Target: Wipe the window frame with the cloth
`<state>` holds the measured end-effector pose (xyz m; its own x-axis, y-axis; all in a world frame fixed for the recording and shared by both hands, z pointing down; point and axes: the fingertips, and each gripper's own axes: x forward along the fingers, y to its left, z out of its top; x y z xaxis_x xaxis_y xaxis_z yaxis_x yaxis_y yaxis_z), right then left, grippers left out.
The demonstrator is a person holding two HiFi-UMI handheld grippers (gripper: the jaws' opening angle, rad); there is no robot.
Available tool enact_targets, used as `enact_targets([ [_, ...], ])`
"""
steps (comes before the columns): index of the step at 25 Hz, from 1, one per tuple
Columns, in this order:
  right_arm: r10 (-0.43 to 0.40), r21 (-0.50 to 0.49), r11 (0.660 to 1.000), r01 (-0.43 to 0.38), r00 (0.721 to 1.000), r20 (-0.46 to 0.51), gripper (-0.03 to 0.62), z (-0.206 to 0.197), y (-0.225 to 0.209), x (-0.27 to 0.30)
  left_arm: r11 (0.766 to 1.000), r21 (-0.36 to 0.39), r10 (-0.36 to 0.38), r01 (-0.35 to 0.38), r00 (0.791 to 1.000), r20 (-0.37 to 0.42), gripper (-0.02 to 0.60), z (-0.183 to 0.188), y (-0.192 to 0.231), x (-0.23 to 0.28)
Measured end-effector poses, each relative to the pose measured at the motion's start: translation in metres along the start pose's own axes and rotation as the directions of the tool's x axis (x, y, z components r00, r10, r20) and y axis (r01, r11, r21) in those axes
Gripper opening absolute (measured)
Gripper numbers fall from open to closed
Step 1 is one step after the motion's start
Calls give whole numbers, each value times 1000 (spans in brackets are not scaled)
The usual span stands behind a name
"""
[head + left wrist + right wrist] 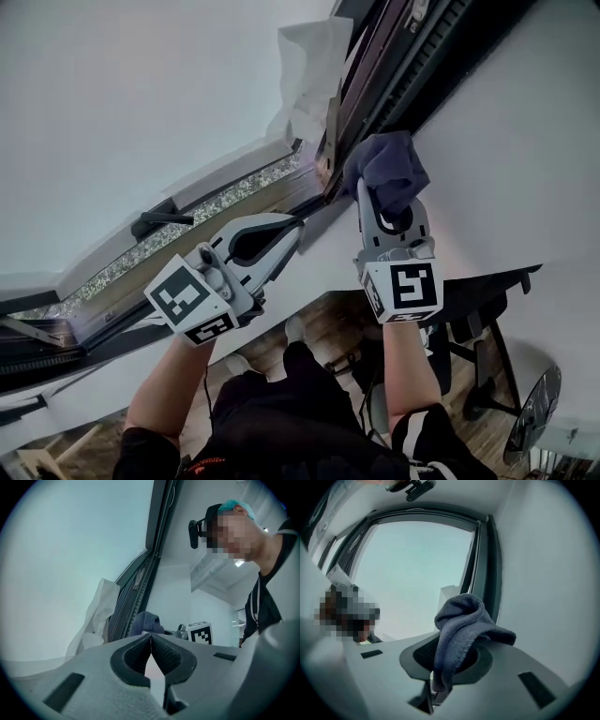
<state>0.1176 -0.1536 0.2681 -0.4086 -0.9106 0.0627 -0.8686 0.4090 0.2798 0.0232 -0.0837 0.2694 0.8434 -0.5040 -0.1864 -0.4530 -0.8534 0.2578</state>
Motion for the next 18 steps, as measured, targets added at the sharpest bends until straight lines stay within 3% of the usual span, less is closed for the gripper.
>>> enact_targets([
  [9, -29, -134, 990, 54, 983, 182, 52, 118, -16, 7, 995, 99, -32, 26, 997, 65, 21, 59, -6, -1],
  [18, -24, -199, 976, 83, 959, 283, 52, 189, -15, 13, 987, 158, -47, 30, 993, 108, 21, 94, -8, -5],
])
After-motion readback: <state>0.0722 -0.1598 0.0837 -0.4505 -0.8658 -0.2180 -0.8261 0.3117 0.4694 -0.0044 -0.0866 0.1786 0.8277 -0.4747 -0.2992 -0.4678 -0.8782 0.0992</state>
